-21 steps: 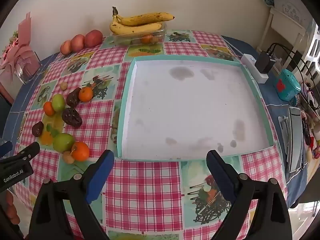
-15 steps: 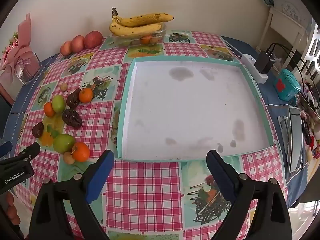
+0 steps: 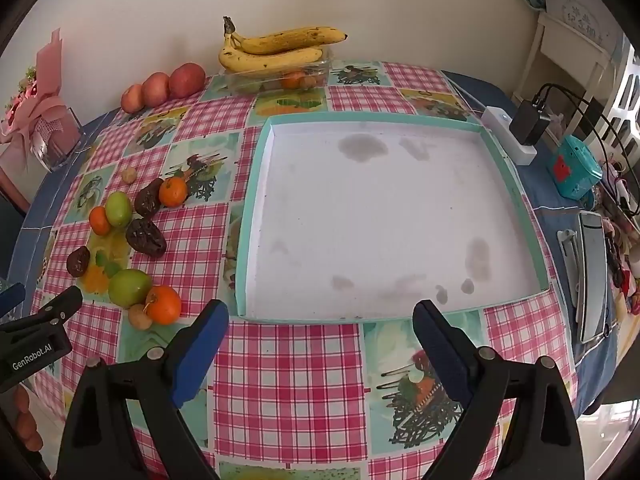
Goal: Organize fruits
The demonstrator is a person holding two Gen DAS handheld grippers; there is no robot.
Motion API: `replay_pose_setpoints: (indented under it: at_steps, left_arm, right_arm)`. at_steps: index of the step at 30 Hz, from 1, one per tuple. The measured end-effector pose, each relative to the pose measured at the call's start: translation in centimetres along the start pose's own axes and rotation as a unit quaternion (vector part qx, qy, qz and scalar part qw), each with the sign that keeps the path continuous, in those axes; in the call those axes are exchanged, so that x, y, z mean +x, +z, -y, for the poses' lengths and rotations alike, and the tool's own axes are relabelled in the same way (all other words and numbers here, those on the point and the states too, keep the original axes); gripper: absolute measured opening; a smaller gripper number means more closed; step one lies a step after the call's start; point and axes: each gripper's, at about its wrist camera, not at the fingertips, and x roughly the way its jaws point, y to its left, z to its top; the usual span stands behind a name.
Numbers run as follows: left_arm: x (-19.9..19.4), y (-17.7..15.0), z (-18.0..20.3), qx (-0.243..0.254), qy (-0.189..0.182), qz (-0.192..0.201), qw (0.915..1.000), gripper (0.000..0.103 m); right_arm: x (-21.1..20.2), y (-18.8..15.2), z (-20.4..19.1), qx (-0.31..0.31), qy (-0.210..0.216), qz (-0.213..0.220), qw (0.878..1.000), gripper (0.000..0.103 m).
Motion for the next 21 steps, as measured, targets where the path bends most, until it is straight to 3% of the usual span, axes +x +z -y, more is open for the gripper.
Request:
replay_pose_setpoints:
  at_steps: [21]
  left_arm:
    - [-0.18, 0.12, 0.14, 0.001, 0.000, 0.003, 1.0000, 0.103]
  right_arm:
    - [0.00, 0.00, -0.01, 0.000, 0.000, 0.000, 1.000, 0.094]
